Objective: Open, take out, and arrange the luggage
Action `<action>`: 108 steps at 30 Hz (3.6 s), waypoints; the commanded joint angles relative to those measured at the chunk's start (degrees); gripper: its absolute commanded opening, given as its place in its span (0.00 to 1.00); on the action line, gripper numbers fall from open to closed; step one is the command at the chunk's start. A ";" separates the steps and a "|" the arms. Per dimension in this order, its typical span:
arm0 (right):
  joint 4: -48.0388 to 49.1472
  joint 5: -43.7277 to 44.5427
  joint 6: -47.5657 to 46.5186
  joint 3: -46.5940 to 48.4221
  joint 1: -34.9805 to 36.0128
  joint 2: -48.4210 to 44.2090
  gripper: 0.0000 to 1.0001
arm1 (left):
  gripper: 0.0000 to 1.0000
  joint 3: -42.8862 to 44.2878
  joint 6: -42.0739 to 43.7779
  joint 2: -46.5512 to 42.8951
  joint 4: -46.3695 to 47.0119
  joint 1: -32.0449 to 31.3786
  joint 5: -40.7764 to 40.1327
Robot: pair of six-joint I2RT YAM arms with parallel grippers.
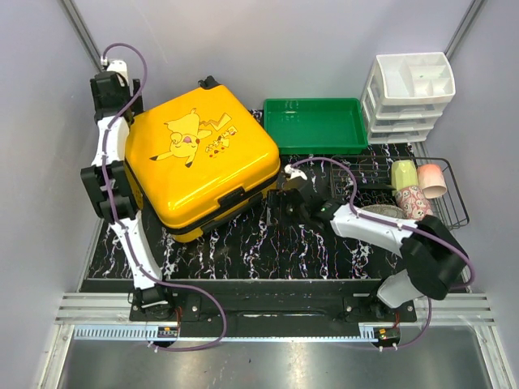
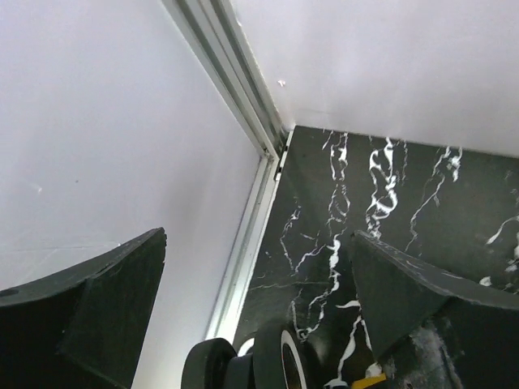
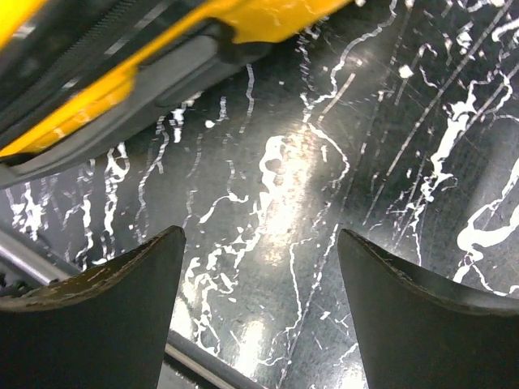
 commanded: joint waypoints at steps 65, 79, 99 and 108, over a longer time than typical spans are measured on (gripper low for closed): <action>10.60 -5.83 -25.97 44.12 -7.87 26.47 0.71 | 0.81 -58.22 47.24 -63.86 -51.35 6.79 42.18; -2.95 -11.01 -24.65 26.03 -10.24 4.49 0.75 | 0.75 -60.68 17.43 -56.30 -23.39 -9.47 41.57; -4.97 -14.96 -22.02 18.10 -16.66 -2.55 0.62 | 0.78 -44.94 14.79 -50.64 -25.56 -23.73 35.76; 2.50 -14.63 -13.66 19.76 -9.73 5.70 0.61 | 0.90 -57.50 -11.47 -67.44 -21.27 -20.93 30.75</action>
